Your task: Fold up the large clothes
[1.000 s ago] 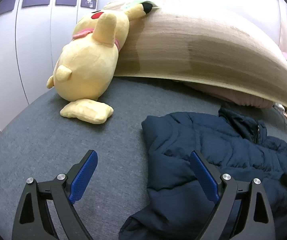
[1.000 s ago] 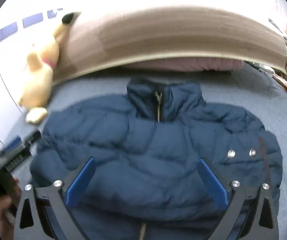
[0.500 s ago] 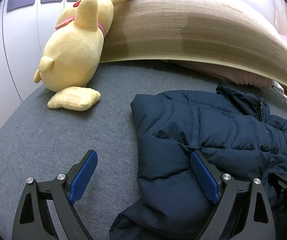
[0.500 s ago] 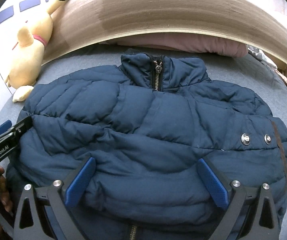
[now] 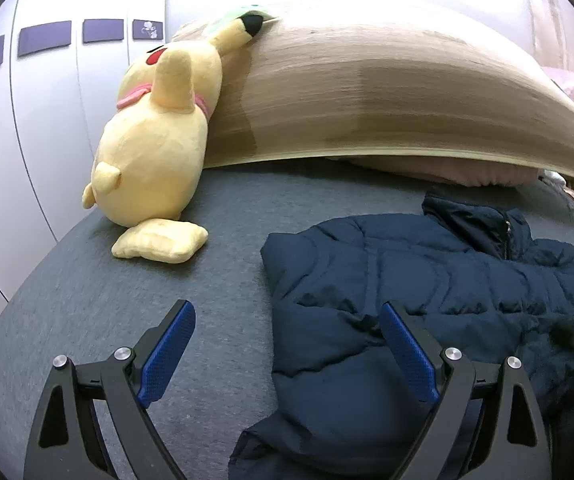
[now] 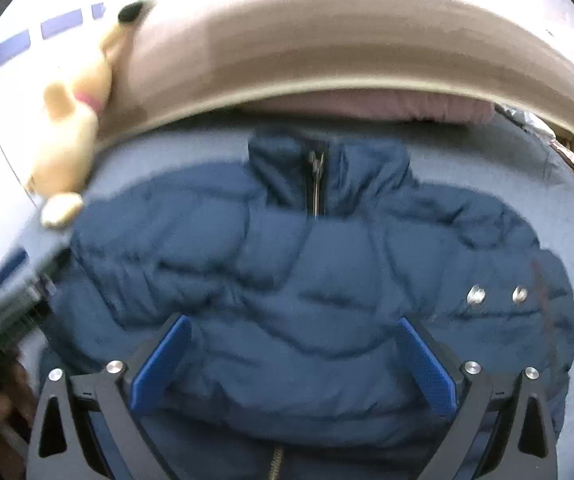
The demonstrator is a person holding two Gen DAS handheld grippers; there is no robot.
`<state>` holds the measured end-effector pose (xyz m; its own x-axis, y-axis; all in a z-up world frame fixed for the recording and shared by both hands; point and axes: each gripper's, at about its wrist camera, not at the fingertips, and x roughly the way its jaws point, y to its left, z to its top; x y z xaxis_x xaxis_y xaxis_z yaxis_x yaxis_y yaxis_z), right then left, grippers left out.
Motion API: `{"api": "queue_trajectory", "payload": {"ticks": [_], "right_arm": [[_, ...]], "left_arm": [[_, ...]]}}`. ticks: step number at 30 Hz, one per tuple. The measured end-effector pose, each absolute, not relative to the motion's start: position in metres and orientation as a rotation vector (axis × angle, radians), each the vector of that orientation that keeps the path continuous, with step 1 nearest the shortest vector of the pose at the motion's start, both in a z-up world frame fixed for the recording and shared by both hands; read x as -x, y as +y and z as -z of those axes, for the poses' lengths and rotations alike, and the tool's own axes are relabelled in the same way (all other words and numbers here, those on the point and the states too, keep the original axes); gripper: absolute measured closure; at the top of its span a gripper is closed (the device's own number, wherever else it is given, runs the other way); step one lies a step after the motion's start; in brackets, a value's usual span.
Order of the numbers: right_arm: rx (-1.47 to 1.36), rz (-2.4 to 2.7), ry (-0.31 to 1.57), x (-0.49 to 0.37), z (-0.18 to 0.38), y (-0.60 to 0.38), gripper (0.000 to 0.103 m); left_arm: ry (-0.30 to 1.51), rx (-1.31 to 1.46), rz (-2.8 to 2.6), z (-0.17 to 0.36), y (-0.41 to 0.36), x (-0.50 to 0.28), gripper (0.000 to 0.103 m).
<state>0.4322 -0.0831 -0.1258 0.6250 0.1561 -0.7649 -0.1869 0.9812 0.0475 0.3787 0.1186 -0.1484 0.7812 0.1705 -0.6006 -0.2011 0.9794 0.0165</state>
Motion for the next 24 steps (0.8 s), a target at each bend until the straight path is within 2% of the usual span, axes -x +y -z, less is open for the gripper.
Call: {"api": "queue_trajectory", "payload": {"ticks": [4,10,14,24], "right_arm": [[-0.036,-0.167,0.874,-0.453,0.118,-0.094,0.0],[-0.061,-0.094,1.001,-0.493,0.161,-0.1,0.0],[-0.051,-0.095,0.994,-0.489,0.152,-0.097,0.0],[-0.024,-0.128,0.831,-0.344,0.055,-0.185,0.0]], "left_arm": [[0.661,0.036,-0.19,0.152,0.116,-0.383,0.01],[0.695,0.013,-0.184,0.161,0.111,-0.387,0.01],[0.691,0.017,-0.186,0.16,0.112,-0.386,0.01],[0.594,0.02,-0.139,0.118,0.113,-0.35,0.01]]}}
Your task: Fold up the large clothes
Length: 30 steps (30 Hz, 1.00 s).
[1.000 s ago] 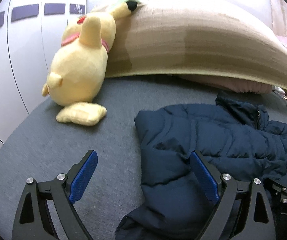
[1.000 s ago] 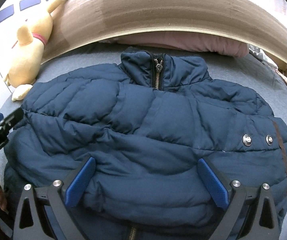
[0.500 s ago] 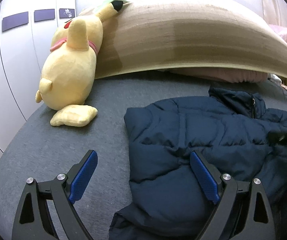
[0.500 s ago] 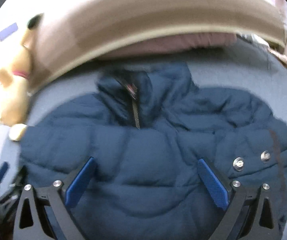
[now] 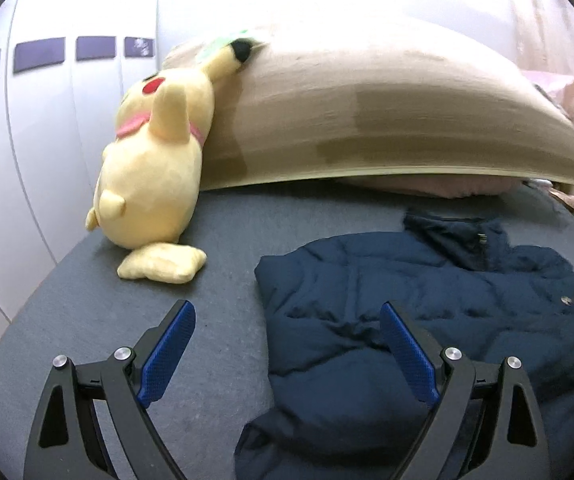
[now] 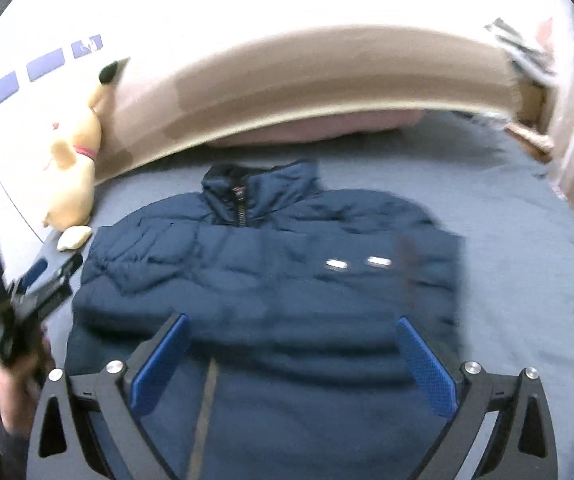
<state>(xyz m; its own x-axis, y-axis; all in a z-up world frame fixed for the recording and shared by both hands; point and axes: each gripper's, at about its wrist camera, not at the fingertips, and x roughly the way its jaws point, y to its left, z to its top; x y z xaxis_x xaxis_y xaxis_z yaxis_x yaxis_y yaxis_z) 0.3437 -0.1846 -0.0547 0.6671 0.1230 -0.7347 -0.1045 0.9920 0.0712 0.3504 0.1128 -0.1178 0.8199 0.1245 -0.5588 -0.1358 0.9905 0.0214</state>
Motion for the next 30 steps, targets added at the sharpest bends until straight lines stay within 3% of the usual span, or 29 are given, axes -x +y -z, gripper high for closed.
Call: {"api": "queue_trajectory", "payload": {"ticks": [12,20,22,26,30], "right_arm": [[-0.278,0.02,0.705,-0.187,0.026,-0.324,0.0],[-0.329,0.046,0.416,-0.079,-0.057,-0.376,0.0],[-0.32,0.024,0.381,-0.057,-0.07,-0.382,0.0],[-0.416,-0.039,0.555,-0.052,-0.023,-0.392,0.0],[-0.585,-0.069,0.864,-0.068,0.086,-0.395,0.0]], "left_arm": [[0.611,0.078,-0.046,0.07,0.15,-0.154,0.01],[0.58,0.23,-0.046,0.037,0.182,-0.021,0.009],[0.594,0.284,-0.007,0.042,0.184,-0.009,0.005],[0.702,0.378,0.062,0.088,0.176,-0.024,0.005],[0.857,0.434,0.034,0.147,0.164,-0.044,0.005]]}}
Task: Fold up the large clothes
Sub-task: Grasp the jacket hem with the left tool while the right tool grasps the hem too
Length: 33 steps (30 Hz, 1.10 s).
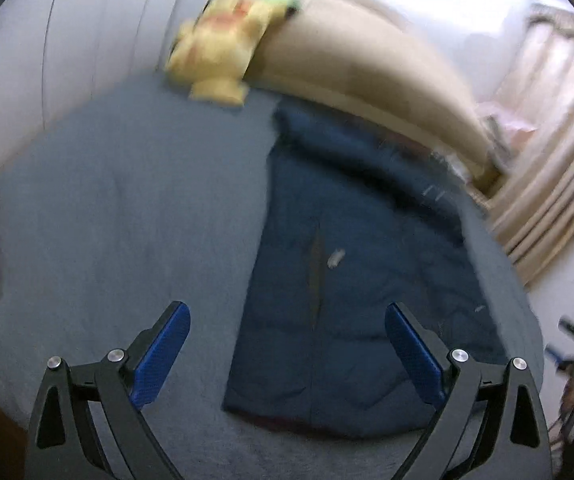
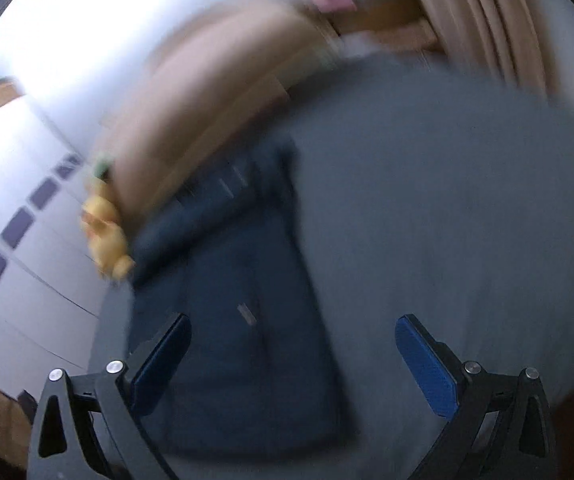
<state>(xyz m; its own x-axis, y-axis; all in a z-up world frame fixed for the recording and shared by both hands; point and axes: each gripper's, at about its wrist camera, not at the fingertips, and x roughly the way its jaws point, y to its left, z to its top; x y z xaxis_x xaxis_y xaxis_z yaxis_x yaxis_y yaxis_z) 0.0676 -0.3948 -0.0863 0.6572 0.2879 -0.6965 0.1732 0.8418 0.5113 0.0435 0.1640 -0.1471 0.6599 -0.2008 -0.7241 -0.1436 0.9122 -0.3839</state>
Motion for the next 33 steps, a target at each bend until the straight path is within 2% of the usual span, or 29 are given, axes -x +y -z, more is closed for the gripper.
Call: {"api": "queue_trajectory", "payload": {"ticks": [3,7,10,12,15,20,23,25,26,28,31,32,33], "right_arm": [[-0.665,-0.034,0.92,-0.068,0.126,-0.399,0.0],[-0.688,-0.041,0.966,-0.078,0.142,-0.395,0.003],[-0.687,-0.067,1.003,-0.084,0.153,-0.386,0.011],[-0.739,-0.063,1.032,-0.086,0.164,-0.386,0.022],[-0.741,-0.077,1.032,-0.082,0.168,-0.38,0.031],[-0.758,-0.148,1.047,-0.081,0.176,-0.373,0.033],[-0.799,-0.171,1.044,-0.082,0.186,-0.375,0.032],[-0.816,-0.193,1.037,-0.081,0.189,-0.379,0.032],[-0.821,-0.205,1.034,-0.08,0.19,-0.381,0.032],[-0.819,-0.225,1.036,-0.08,0.191,-0.382,0.032],[-0.778,-0.23,1.043,-0.081,0.187,-0.379,0.033],[-0.76,-0.231,1.043,-0.08,0.185,-0.376,0.039],[-0.752,-0.248,1.046,-0.079,0.184,-0.373,0.065]], "left_arm": [[0.924,0.511,0.03,0.175,0.16,-0.052,0.005],[0.931,0.499,0.083,0.182,0.151,-0.059,0.005],[0.934,0.522,0.117,0.187,0.153,-0.066,0.005],[0.938,0.561,0.158,0.191,0.156,-0.068,0.005],[0.934,0.58,0.191,0.191,0.158,-0.064,0.005],[0.939,0.596,0.21,0.197,0.158,-0.068,0.006],[0.943,0.563,0.197,0.2,0.152,-0.069,0.013],[0.965,0.516,0.162,0.201,0.149,-0.068,0.038],[0.974,0.501,0.143,0.203,0.149,-0.069,0.044],[0.975,0.514,0.149,0.204,0.153,-0.068,0.048],[0.981,0.519,0.145,0.204,0.155,-0.069,0.048],[0.985,0.52,0.142,0.204,0.155,-0.068,0.048],[0.986,0.527,0.139,0.202,0.156,-0.068,0.048]]}}
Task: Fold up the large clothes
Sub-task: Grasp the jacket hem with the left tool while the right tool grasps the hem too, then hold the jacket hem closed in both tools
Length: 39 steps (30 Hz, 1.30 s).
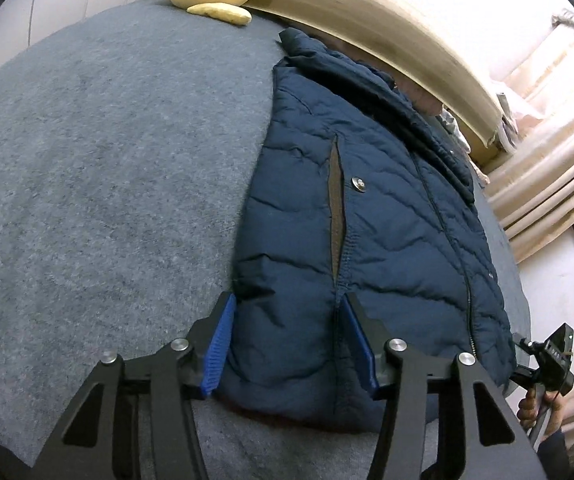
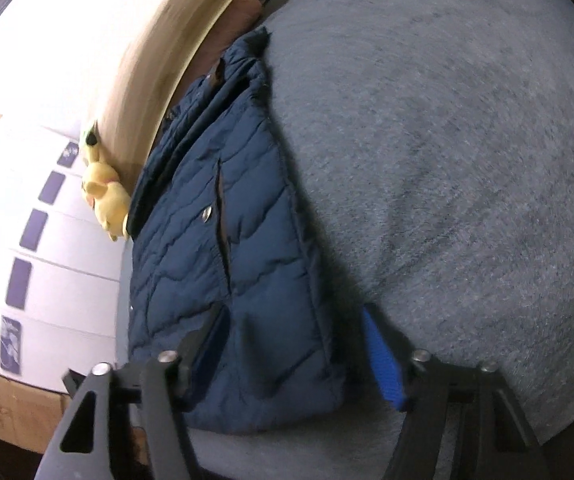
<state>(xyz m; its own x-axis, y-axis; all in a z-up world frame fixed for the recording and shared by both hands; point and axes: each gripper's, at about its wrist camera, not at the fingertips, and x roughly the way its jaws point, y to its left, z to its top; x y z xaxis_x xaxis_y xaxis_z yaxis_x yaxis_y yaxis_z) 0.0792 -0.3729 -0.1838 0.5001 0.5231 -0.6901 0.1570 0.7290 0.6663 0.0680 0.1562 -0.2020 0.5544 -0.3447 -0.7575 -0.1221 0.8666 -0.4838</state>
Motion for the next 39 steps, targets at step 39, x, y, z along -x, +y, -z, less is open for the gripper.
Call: {"api": "queue_trajectory", "payload": {"ticks": [39], "right_arm": [[-0.854,-0.332,1.076,-0.081,0.199,-0.374,0.072]], "left_arm": [[1.01,0.5,0.139,0.197,0.157,-0.072,0.031]]}}
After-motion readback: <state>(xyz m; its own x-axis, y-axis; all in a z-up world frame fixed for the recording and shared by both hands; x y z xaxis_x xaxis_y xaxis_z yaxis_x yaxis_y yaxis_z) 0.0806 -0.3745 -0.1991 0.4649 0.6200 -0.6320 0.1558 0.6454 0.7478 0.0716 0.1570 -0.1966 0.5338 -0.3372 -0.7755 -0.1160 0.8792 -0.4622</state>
